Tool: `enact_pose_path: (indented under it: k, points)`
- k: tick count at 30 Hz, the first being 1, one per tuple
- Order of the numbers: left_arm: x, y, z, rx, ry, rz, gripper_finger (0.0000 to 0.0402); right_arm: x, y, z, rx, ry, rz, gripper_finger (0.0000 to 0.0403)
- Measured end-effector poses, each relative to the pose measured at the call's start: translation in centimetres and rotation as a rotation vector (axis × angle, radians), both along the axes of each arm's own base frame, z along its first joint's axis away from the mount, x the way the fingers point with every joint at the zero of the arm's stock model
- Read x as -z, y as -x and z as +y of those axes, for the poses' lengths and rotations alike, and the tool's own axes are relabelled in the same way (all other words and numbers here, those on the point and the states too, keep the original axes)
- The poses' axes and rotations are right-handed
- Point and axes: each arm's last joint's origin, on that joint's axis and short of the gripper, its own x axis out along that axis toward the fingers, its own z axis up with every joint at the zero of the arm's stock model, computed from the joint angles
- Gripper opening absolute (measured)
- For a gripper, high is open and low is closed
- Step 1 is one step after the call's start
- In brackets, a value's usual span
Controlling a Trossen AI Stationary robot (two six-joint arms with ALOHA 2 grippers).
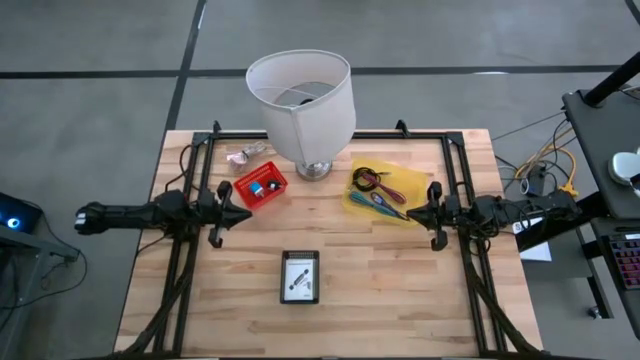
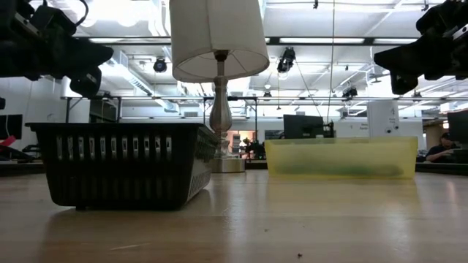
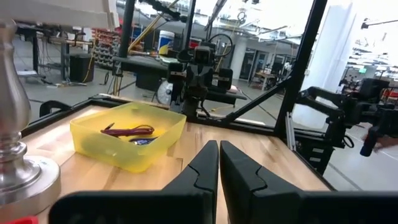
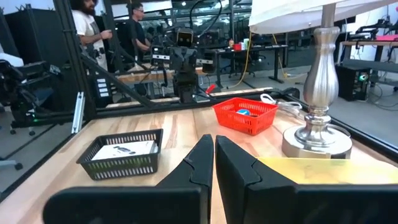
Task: Pick and place items into bin
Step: Return to Home Position
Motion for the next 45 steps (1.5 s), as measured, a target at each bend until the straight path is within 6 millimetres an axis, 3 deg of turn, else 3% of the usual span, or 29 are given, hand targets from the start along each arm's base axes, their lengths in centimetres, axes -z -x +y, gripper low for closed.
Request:
enact_pose_path:
  k: [45]
  points:
    - [0.26, -0.2, 0.01, -0.002, 0.0, 0.032, 0.0, 0.0, 0.0, 0.0, 0.0, 0.001, 0.0, 0.0009]
